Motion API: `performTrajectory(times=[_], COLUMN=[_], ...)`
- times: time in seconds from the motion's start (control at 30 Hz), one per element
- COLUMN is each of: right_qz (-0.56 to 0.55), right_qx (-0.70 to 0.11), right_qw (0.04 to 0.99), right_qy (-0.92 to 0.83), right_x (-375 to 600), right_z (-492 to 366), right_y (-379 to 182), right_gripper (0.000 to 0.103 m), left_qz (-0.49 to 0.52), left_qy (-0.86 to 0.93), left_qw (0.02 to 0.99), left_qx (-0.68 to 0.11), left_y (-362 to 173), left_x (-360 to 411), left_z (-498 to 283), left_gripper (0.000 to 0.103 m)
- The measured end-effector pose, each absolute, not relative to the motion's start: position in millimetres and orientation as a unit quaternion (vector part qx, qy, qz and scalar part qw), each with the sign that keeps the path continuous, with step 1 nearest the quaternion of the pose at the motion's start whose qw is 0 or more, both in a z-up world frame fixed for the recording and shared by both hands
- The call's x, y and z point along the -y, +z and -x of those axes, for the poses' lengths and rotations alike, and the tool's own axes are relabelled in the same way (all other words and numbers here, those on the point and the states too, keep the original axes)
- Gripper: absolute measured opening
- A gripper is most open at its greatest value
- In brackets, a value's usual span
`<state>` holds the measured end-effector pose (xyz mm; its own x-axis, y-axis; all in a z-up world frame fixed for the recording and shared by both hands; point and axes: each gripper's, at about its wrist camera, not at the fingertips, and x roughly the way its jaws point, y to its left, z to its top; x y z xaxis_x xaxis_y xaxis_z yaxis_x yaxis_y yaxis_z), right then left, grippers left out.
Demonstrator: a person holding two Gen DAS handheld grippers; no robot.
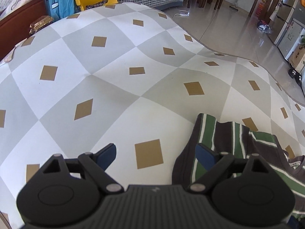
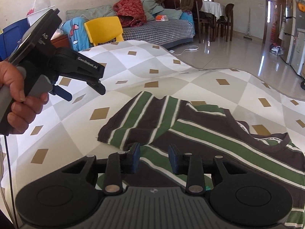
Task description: Fold clothes
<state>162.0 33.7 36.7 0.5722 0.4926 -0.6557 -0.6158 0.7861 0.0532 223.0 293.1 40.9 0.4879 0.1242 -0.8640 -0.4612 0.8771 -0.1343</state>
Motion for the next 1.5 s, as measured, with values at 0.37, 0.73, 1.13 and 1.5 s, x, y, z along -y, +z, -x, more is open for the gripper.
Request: performTrajectory(times=[0.37, 0.73, 1.13, 1.5], right_qz=[0.096, 0.089, 0.105, -0.005], right_qx=[-0.337, -0.343, -0.349, -0.346], right_qw=[0.879, 0.883, 0.887, 0.899], right_qy=[0.324, 0.308, 0.282, 0.269], right_x=[-106.4, -161.2, -184.6, -145.8], right_z=[-173.3, -215.4, -221.4, -229.4], right_y=[20.3, -0.5, -25.6, -10.2], right_gripper=[0.032, 0.032, 0.033, 0.005], left_qz=[0.22, 0.221, 0.245, 0.24], left_qy=[0.196, 0.229, 0.231, 0.23], left_qw=[0.819, 0.81, 0.798, 0.795], left_qx=[-0.492, -0.493, -0.5, -0.507], left_y=[34.6, 40.8, 35.5, 31.8], left_x=[-325.6, -344.3, -341.9, -329.8], left_z=[-222.7, -227.8, -235.4, -240.5], left_gripper=[0.093, 0.098, 0.098, 0.098])
